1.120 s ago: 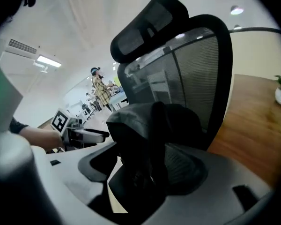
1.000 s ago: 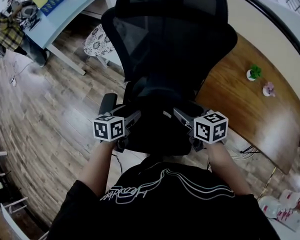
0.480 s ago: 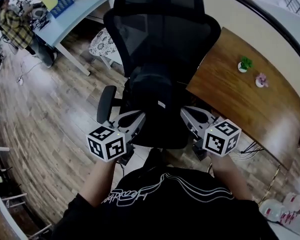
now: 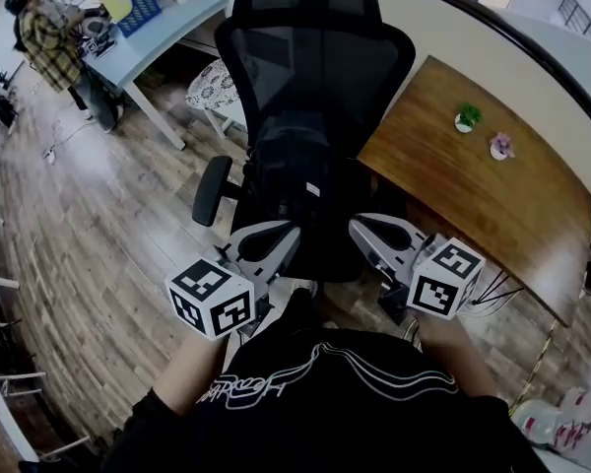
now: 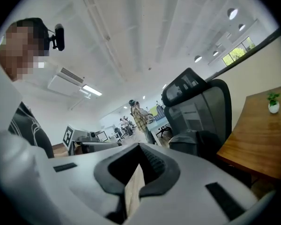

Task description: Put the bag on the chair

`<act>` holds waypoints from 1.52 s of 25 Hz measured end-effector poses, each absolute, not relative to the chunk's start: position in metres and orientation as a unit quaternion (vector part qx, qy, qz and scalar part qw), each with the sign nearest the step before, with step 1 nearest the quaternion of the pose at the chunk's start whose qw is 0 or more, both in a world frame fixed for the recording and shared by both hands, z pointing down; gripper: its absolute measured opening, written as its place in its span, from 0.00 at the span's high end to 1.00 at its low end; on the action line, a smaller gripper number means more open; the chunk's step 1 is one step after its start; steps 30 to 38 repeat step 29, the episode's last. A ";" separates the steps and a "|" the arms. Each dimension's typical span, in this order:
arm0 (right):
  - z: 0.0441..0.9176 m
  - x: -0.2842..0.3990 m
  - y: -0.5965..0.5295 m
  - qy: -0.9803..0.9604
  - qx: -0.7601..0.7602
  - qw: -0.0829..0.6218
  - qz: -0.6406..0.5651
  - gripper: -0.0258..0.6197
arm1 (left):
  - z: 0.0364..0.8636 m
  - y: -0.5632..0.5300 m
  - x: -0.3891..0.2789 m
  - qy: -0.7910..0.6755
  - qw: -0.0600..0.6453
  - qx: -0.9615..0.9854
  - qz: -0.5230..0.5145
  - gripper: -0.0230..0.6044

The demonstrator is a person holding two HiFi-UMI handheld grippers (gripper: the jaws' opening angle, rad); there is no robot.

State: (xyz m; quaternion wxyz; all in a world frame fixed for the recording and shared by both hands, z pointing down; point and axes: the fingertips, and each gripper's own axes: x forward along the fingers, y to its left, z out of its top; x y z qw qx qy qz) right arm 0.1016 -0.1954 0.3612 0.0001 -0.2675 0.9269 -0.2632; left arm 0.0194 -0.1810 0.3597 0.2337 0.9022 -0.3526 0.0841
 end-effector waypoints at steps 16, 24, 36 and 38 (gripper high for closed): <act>0.368 0.126 -0.145 0.938 -0.273 -0.034 -0.210 0.97 | 0.357 -0.126 0.037 -0.357 0.200 0.909 0.080 0.90; 0.375 0.122 -0.140 0.938 -0.268 -0.039 -0.216 0.97 | 0.368 -0.119 0.036 -0.362 0.203 0.905 0.096 0.90; 0.378 0.125 -0.141 0.937 -0.271 -0.041 -0.216 0.97 | 0.376 -0.121 0.038 -0.367 0.212 0.901 0.097 0.90; 0.378 0.125 -0.141 0.937 -0.271 -0.041 -0.216 0.97 | 0.376 -0.121 0.038 -0.367 0.212 0.901 0.097 0.90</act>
